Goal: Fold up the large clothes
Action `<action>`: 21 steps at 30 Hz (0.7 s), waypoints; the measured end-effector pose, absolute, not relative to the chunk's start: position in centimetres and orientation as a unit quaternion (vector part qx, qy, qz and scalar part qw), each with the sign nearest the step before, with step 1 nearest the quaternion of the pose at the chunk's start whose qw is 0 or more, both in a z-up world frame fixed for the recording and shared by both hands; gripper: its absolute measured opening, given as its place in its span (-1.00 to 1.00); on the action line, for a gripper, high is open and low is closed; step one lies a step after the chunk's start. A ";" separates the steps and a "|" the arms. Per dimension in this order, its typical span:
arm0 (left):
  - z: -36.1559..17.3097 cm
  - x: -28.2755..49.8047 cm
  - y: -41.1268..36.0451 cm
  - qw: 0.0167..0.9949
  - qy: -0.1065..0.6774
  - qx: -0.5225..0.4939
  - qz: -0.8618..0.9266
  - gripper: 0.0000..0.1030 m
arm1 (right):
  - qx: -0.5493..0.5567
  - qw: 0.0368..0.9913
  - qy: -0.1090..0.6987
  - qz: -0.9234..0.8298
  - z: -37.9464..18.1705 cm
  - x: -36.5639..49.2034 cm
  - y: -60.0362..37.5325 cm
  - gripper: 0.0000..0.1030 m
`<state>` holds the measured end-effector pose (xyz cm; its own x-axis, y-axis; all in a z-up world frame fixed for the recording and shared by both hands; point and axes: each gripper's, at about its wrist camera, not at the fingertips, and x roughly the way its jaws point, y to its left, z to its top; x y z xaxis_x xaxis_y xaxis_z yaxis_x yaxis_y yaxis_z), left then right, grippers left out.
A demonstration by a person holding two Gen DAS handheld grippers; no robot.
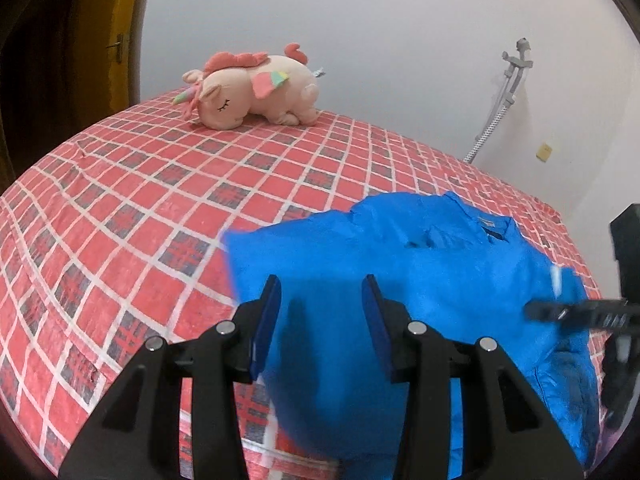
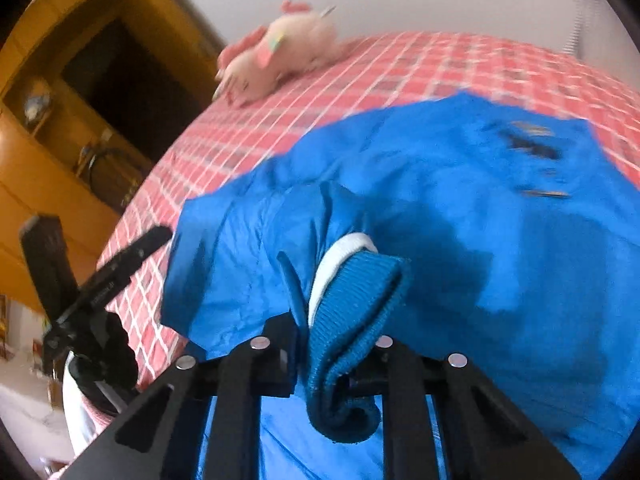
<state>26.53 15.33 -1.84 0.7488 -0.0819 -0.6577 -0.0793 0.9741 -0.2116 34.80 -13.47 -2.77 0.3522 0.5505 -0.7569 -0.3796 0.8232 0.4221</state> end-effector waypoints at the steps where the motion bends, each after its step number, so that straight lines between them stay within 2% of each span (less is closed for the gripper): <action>1: -2.0 26.6 15.0 0.927 0.358 -0.114 -0.005 -0.19 | 0.089 0.824 0.488 0.273 -2.5 34.7 -14.6 -0.67; 13: -1.2 28.0 8.8 0.919 0.390 -0.047 -0.045 -0.20 | 0.166 0.861 0.454 0.159 -1.5 33.8 -30.4 -0.67; 21: -1.1 31.9 2.1 0.901 0.425 -0.004 -0.086 -0.21 | 0.197 0.850 0.477 0.101 -5.4 34.0 -35.5 -0.67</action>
